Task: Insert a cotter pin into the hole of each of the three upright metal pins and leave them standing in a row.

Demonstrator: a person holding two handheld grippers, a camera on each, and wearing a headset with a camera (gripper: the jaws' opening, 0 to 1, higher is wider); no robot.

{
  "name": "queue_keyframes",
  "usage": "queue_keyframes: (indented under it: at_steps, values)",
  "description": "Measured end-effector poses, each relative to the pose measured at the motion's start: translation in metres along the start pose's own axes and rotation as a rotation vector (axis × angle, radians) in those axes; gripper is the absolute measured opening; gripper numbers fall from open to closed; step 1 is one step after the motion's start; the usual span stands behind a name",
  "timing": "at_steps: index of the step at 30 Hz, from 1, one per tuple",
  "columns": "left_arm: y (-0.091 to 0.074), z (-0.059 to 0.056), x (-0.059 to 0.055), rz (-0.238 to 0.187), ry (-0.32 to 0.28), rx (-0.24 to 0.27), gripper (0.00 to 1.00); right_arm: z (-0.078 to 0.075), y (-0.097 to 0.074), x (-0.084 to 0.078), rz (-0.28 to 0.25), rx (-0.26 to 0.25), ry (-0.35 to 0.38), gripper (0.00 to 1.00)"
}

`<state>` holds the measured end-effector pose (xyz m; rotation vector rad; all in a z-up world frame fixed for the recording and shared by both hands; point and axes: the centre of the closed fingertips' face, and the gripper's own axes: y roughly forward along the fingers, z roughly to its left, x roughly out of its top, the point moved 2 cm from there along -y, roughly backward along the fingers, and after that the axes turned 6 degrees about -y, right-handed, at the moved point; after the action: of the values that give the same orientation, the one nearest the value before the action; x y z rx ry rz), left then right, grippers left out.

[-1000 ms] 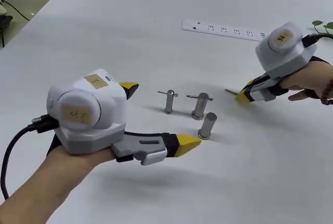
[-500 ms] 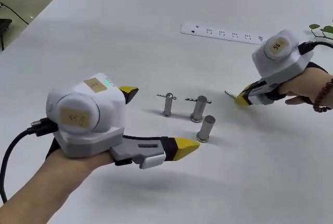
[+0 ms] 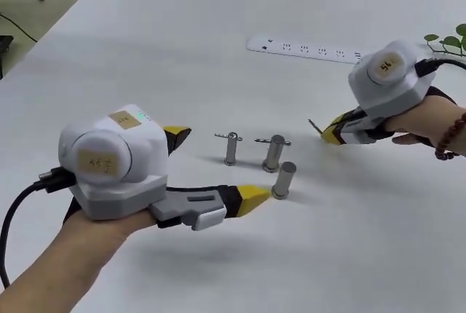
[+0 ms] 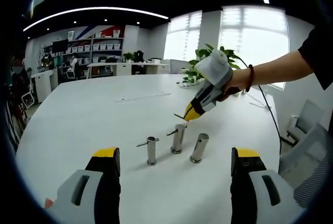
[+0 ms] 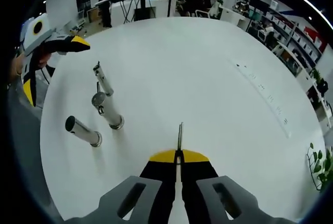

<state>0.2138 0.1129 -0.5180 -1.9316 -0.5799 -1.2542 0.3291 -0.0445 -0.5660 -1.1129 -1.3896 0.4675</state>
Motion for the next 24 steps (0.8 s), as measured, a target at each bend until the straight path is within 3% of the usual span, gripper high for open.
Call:
queue_keyframes:
  at_steps: [14,19,24]
  values:
    - [0.007,-0.012,0.019,-0.013,-0.004,-0.040,0.72,0.027,-0.032,0.022,-0.099,-0.008,-0.114,0.00]
    - [0.013,-0.014,0.025,-0.019,-0.061,-0.083,0.65,0.039,-0.039,0.027,-0.118,-0.003,-0.170,0.00]
    - [0.018,-0.018,0.024,0.016,-0.119,-0.118,0.59,0.052,-0.045,0.032,-0.136,0.002,-0.224,0.00]
